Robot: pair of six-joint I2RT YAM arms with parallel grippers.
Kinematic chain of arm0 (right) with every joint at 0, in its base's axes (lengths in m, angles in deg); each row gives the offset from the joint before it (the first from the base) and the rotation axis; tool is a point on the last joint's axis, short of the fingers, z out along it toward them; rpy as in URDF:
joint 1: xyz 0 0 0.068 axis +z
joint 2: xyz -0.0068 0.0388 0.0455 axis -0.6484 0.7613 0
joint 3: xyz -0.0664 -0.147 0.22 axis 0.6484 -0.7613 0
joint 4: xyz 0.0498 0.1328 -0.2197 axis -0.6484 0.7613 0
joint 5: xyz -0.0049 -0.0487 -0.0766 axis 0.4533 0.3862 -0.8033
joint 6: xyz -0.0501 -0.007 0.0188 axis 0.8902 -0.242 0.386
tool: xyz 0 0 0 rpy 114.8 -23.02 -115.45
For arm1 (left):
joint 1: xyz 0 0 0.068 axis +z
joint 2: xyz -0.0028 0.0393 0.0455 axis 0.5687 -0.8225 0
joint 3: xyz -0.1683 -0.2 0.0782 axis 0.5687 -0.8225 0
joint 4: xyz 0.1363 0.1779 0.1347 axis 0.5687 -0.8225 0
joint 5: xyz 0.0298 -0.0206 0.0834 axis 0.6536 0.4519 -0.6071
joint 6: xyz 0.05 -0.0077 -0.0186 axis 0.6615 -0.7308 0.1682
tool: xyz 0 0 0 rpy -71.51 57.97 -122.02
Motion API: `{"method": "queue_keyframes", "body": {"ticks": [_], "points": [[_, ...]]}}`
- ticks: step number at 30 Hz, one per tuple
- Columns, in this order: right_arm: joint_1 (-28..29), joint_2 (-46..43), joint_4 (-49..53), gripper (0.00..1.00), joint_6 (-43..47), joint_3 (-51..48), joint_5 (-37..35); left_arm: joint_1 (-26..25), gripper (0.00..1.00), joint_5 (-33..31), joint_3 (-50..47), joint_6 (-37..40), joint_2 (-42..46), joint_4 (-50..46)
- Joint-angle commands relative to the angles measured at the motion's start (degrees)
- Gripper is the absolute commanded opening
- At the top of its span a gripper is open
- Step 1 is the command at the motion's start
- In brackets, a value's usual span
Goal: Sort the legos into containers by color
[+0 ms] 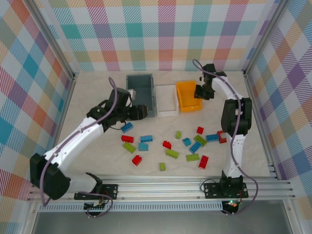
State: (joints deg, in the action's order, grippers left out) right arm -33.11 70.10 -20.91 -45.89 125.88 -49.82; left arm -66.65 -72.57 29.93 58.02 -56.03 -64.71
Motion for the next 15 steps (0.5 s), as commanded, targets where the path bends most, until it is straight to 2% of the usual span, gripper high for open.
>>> {"method": "queue_keyframes", "body": {"ticks": [1,8,15], "points": [[0.3,-5.3,0.1,0.27,1.7,-4.1,-3.7,-3.4,0.66,-3.6,-2.7,-5.4,3.4,5.6],[0.2,-11.2,-1.6,0.25,0.2,-11.6,-4.0,-8.2,0.66,-6.8,-2.2,-7.0,4.6,5.0],[0.2,-13.0,-2.6,0.26,3.0,-13.6,-4.0,-12.2,0.65,-8.2,-1.8,-6.8,2.1,5.6]]}}
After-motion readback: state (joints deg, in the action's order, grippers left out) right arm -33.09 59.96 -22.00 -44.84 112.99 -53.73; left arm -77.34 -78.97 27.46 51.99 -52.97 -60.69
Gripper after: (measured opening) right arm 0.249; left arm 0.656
